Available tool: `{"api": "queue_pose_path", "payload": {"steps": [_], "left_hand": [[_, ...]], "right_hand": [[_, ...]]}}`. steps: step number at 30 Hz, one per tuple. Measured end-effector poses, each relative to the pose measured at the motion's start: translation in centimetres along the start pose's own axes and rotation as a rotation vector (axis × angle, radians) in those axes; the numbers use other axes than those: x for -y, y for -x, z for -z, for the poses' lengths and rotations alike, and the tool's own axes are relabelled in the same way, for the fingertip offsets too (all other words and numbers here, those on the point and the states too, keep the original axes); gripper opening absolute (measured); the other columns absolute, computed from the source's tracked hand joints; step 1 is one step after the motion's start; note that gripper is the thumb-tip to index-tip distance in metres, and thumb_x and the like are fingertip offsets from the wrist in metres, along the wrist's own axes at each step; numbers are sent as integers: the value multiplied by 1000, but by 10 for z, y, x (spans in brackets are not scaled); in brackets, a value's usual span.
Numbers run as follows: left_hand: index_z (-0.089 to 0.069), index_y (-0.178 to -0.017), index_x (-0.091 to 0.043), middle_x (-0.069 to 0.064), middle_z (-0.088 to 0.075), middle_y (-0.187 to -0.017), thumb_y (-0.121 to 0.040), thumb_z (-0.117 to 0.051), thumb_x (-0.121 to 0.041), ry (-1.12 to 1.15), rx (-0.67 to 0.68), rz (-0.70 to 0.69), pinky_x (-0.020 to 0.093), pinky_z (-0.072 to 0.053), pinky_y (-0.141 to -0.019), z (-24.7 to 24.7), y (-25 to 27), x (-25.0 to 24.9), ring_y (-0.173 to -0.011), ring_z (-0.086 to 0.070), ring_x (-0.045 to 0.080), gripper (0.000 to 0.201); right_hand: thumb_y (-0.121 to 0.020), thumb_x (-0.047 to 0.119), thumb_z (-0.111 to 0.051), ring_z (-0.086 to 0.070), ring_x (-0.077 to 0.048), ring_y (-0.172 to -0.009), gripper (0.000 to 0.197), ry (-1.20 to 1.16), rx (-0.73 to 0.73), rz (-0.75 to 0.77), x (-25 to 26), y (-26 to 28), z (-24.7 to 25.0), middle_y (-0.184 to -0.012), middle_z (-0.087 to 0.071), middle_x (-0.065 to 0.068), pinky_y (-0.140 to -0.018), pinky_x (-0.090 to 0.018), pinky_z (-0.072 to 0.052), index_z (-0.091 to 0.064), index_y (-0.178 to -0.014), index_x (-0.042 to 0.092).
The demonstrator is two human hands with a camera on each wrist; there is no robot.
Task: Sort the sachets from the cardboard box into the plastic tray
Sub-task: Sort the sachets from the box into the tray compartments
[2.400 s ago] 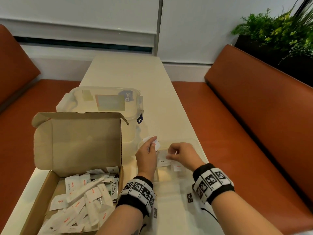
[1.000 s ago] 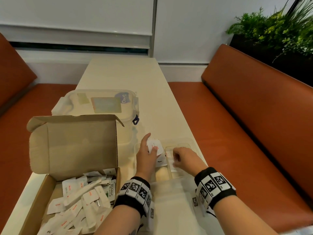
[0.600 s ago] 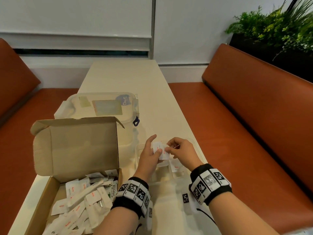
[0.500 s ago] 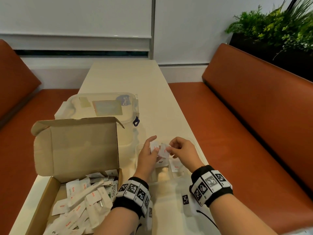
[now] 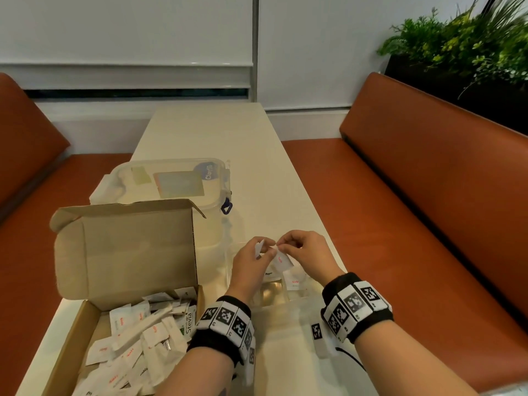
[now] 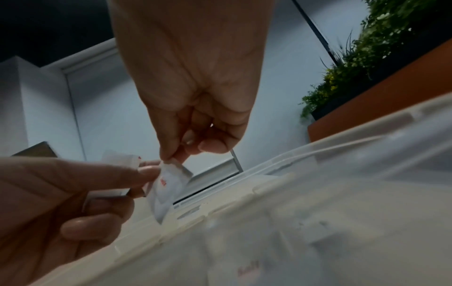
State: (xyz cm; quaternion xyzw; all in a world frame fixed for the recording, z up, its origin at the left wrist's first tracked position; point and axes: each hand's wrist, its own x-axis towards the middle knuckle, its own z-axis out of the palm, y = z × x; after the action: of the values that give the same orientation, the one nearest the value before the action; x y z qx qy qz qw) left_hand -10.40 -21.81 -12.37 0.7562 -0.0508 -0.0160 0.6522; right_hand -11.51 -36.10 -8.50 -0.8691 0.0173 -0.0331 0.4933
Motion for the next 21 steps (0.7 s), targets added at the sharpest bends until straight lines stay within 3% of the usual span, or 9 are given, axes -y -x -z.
{"api": "queue_pose_path", "payload": {"steps": [4, 6, 8, 12, 15, 21], "left_hand": [[-64, -83, -25, -8, -65, -83, -88, -62, -10, 102, -141, 27, 21, -44, -64, 1, -3, 1, -75, -58, 7, 16], [-64, -83, -25, -8, -65, -83, -88, -62, -11, 136, -180, 55, 21, -43, -59, 2, -4, 4, -71, -56, 7, 15], [-64, -82, -25, -6, -65, -83, -87, -63, -12, 133, -169, 86, 21, -42, -54, 0, -4, 6, -69, -54, 9, 13], [-65, -87, -26, -4, -65, -88, -85, -66, -19, 97, -81, 132, 29, -45, -65, -4, -1, 9, -79, -57, 15, 7], [-62, -101, -31, 1, -67, -101, -83, -69, -26, 148, -58, 167, 38, -52, -76, -5, 2, 7, -89, -64, 19, 19], [-65, -92, -32, -5, -66, -85, -83, -70, -21, 103, -68, 91, 19, -41, -60, -1, 2, 5, -74, -60, 7, 15]], "right_hand": [[-83, 22, -72, -62, -6, -66, 15, -67, 30, -95, -2, -1, 0, -76, -70, -3, -56, -12, -45, -63, -93, 16], [-81, 16, -73, -62, -9, -65, 11, -90, 66, -109, -1, -1, 2, -72, -68, -2, -61, -19, -52, -65, -88, 12], [-81, 11, -72, -59, -7, -62, 5, -91, -8, -83, -1, -4, 6, -69, -66, 1, -61, -15, -50, -68, -82, 12], [-82, 14, -71, -52, -4, -62, 4, 23, -91, -3, 5, -10, 10, -72, -65, -3, -56, -7, -41, -68, -82, 16], [-82, 13, -70, -50, -8, -61, 6, 98, -68, 34, 9, -10, 8, -74, -64, -11, -55, -8, -39, -66, -86, 16], [-85, 17, -66, -56, -6, -72, 14, 214, 94, 14, 6, -6, 5, -82, -66, 1, -59, -6, -37, -71, -98, 13]]}}
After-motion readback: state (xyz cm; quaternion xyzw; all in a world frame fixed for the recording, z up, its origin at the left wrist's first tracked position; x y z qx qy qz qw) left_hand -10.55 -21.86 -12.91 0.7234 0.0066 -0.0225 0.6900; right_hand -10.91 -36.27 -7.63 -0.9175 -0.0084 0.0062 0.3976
